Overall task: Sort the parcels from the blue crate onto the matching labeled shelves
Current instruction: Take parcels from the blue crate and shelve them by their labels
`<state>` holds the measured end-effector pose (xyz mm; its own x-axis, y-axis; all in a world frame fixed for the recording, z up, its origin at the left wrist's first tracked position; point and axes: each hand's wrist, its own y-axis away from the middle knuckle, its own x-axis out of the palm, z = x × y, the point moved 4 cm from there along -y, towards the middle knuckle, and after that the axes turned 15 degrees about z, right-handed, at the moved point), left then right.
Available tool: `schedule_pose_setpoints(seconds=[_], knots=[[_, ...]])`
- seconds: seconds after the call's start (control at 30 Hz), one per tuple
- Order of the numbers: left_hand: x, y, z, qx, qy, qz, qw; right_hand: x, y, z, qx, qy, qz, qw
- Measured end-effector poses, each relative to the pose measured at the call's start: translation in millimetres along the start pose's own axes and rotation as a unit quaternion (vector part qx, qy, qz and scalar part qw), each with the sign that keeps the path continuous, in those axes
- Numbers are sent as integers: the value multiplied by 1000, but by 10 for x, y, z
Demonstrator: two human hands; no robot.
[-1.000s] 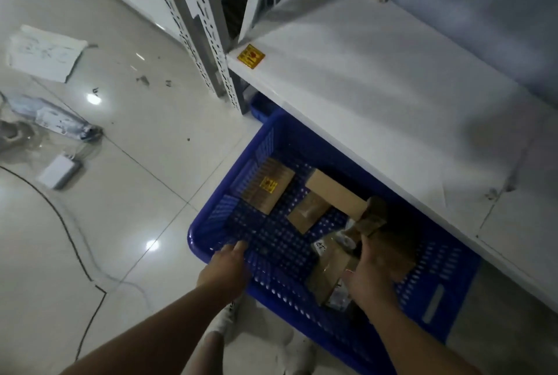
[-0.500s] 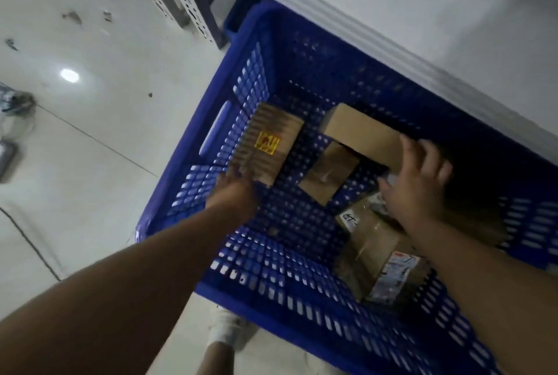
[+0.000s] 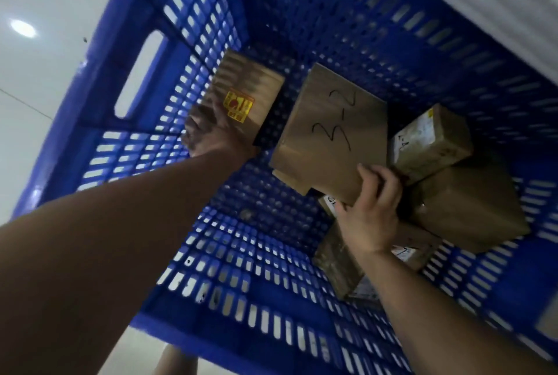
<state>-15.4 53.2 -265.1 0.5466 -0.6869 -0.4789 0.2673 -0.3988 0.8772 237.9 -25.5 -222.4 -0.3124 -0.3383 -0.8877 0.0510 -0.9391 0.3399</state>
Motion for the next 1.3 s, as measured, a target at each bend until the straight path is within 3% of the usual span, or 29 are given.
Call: schedule_pose_setpoints(seconds=[0.2, 0.37, 0.67, 0.83, 1.0, 1.17, 1.3], knots=[[-2, 42, 26, -7, -38, -33, 999, -28, -71, 46, 3, 18, 5, 1000], [-79, 389, 27, 47, 85, -1, 995, -345, -163, 129, 10, 3, 11, 1000], [-281, 1062, -100, 74, 289, 43, 954, -1177, -244, 568, 157, -189, -40, 969], [-311, 1593, -83, 48, 348, 41, 935, -1585, 36, 1024, 24, -144, -51, 988], [-364, 2005, 49, 26, 502, 55, 863, -1933, 517, 1379, -130, -91, -64, 985], [-520, 2530, 242, 91, 559, 116, 816, -2533, 904, 1655, -213, -18, -107, 971], [-859, 3218, 209, 256, 594, 136, 750, -3099, 1206, 1965, -283, 27, -127, 950]])
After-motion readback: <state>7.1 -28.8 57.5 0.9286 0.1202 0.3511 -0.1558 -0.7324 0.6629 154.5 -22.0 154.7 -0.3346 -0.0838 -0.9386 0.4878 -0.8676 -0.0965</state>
